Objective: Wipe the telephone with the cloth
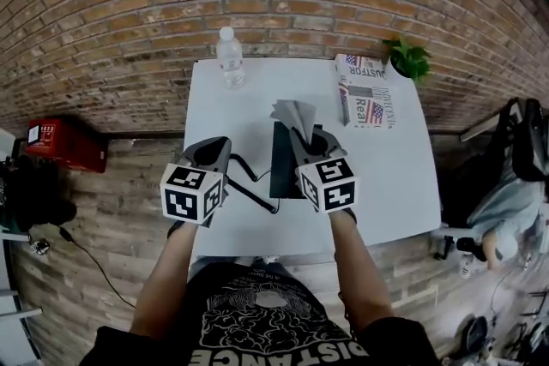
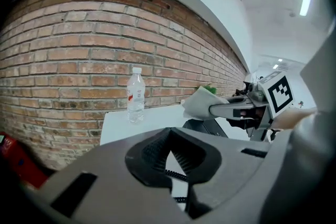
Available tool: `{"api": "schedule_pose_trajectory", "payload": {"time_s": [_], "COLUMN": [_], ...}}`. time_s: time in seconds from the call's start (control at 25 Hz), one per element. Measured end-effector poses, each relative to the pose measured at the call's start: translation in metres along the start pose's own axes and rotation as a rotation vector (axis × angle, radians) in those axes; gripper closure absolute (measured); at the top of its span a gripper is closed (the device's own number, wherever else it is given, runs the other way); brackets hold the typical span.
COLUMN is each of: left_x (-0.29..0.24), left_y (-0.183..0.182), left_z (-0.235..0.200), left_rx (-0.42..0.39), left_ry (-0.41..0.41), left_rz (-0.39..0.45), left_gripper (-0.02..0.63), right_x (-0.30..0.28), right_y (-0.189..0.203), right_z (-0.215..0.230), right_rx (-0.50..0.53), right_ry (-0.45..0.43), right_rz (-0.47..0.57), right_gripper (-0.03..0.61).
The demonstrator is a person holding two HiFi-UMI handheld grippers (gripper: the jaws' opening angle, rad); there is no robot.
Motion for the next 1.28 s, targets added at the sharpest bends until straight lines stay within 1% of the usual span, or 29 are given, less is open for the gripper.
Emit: {"api": "schedule_pose_trajectory", "payload": {"time_s": [0.12,0.28,0.48,0.72,1.08,1.28], "left_x": [0.003,0.008,0.014,0.016,0.018,0.021], "left_y": [0.005,0.014,0.023,0.022,0.027,0.030], "left_z": [0.003,0.006,0.006,0.003,-0.005,-0.012], "left_rx": [0.020,0.028,0.033,0.027,0.016,0.010], "left_ry": [-0.029,-0.055,-0.076,-0.047,0.032,0.057], "left_rz": [-0.013,-0.032,-0.051,-0.042,-0.045,-0.046], "left_gripper": [0.607,0.607,0.607,0.607,0.607,0.607], "right_x": [-0.012,-0.026,-0.034,-0.035,-0.029,-0.029], "right_y": [0.007,0.017,0.028,0.032,0.041,0.051], "right_z": [0.005,0.005,0.004,-0.002,-0.017,-0.029], "right_rx": [0.007,0.009,-0.025,-0.043,-0.093,-0.118], "right_ry": [-0.042,-0.093,-0.097,-0.085,-0.029,-0.010], "right_rz": [-0.031,-0.084,-0.126,-0.131,-0.138,-0.142], "right_gripper": [0.566,0.566,0.566,0.566,0.566,0.566]}}
Point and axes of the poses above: the fingertips, and each gripper's own axes: x backward along the fingers, z to its right, y out of its underside, the point moved 7 cm from there along x, backward along the fingers, and after that the axes turned 10 degrees about -y, right-handed, at the moved point
